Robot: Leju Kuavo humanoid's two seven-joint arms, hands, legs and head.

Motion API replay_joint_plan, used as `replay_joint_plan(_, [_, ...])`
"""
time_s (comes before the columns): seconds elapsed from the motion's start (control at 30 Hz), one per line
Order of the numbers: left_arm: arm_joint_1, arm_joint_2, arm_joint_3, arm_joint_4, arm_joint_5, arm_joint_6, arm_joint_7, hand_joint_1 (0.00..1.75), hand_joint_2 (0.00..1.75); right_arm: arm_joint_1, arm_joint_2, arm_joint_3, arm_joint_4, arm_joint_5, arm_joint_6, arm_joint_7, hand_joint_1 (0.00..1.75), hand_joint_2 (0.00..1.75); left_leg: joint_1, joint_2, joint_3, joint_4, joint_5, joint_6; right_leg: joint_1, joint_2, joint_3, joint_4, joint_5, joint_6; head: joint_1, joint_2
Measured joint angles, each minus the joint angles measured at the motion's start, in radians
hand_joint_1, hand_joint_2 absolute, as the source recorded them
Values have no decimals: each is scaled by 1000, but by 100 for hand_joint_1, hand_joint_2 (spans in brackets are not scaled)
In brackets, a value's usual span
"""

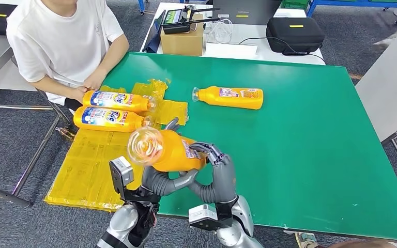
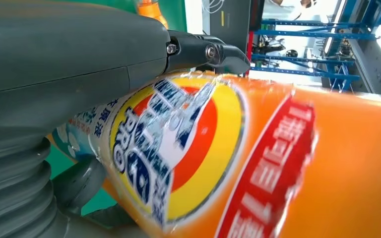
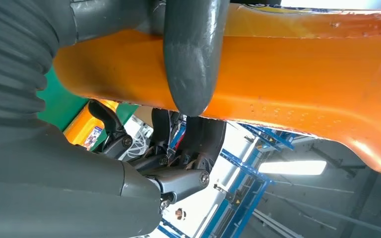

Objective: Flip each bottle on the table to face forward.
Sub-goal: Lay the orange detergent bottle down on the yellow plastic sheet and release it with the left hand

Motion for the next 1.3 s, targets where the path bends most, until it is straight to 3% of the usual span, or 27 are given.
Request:
replay_joint_plan(0.17, [1,-3,9,0,30,31,0,175,175,-5,0,4,6,-2,-1,3,102,175,0,0,0,0,0,0,0,0,0,0,0,0,0,0])
replay_joint_plan(0.27, [1,-3,13,-1,40,40,-1,175,175,-5,0,6,9,-2,-2,4,16,175,0,0,0,0,0,0,0,0,0,0,0,0,0,0])
replay_joint_plan(0.3, [1,-4,14,-2,46,41,-1,175,175,-4,0,7,10,-1,-2,4,0,175,0,0,0,0,0,0,0,0,0,0,0,0,0,0])
replay_joint_plan(0.37, [1,-4,20,-6,71,36,-2,175,175,-4,0,11,12,-3,-2,7,0,175,0,0,0,0,0,0,0,0,0,0,0,0,0,0])
replay_joint_plan(0.5, [4,-4,28,-26,132,-5,-12,175,175,-2,0,16,17,-17,14,20,0,0,0,0,0,0,0,0,0,0,0,0,0,0,0,0])
replay_joint_plan(0.67, [5,-4,33,-41,139,-8,-13,175,175,3,0,18,19,-22,16,22,0,0,0,0,0,0,0,0,0,0,0,0,0,0,0,0])
replay_joint_plan(0.87, [4,0,39,-40,-47,181,-18,175,175,25,0,17,8,-7,-33,17,0,0,0,0,0,0,0,0,0,0,0,0,0,0,0,0])
replay_joint_plan(1.07, [3,7,45,-38,-125,239,-21,175,175,37,0,16,-8,-2,-45,15,0,0,0,0,0,0,0,0,0,0,0,0,0,0,0,0])
replay_joint_plan(1.2, [-16,31,56,-12,-460,403,18,175,175,54,0,15,-45,-2,-60,13,0,0,0,0,0,0,0,0,0,0,0,0,0,0,0,0])
replay_joint_plan(1.3, [-48,72,81,60,-739,451,101,175,175,76,-1,9,-89,-8,-62,15,0,0,0,0,0,0,0,0,0,0,0,0,0,0,0,0])
